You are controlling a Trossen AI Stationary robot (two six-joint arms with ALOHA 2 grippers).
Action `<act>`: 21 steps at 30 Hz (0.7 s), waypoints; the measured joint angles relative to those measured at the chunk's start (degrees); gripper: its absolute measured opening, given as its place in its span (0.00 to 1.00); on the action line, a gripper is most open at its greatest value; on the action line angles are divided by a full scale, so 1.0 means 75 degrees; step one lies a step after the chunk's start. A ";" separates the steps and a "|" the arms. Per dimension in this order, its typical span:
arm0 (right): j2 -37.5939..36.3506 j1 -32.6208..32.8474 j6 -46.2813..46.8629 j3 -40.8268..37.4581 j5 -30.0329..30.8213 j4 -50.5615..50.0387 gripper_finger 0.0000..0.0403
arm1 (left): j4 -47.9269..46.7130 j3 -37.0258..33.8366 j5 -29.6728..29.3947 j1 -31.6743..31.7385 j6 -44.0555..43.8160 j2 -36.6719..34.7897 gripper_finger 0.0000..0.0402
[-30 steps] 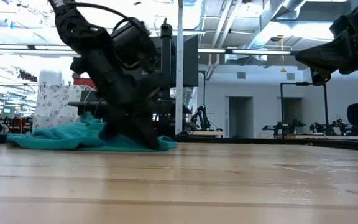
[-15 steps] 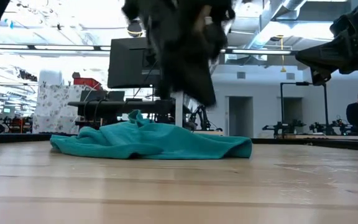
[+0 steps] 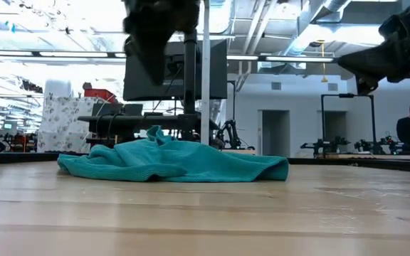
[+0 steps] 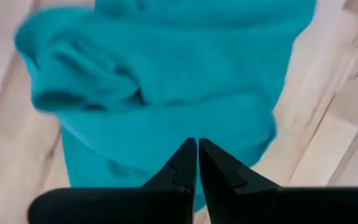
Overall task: Roll towel
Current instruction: Fold the blue towel
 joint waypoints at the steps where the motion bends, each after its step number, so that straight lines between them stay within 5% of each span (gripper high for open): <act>1: -0.0001 -0.0001 0.0530 0.0000 -0.0001 0.0106 0.07 | 0.0368 -0.0424 0.0161 0.0074 -0.0082 -0.0284 0.00; 6: 0.0003 -0.0022 0.3112 0.0000 0.0037 0.1017 0.07 | 0.2722 -0.2574 0.0658 0.0343 -0.0509 -0.1400 0.00; 11: 0.0841 0.0069 0.4252 0.0069 0.0224 0.1082 0.05 | 0.4698 -0.4041 0.1163 0.0461 -0.0688 -0.1702 0.00; 16: 0.3720 0.0767 0.4088 0.0850 0.0306 0.1724 0.01 | 0.5665 -0.4666 0.1460 0.0472 -0.0475 -0.1702 0.00; 21: 0.7317 0.1187 0.2854 0.2706 0.0347 0.1797 0.00 | 0.5678 -0.4726 0.1456 0.0537 -0.0140 -0.1701 0.00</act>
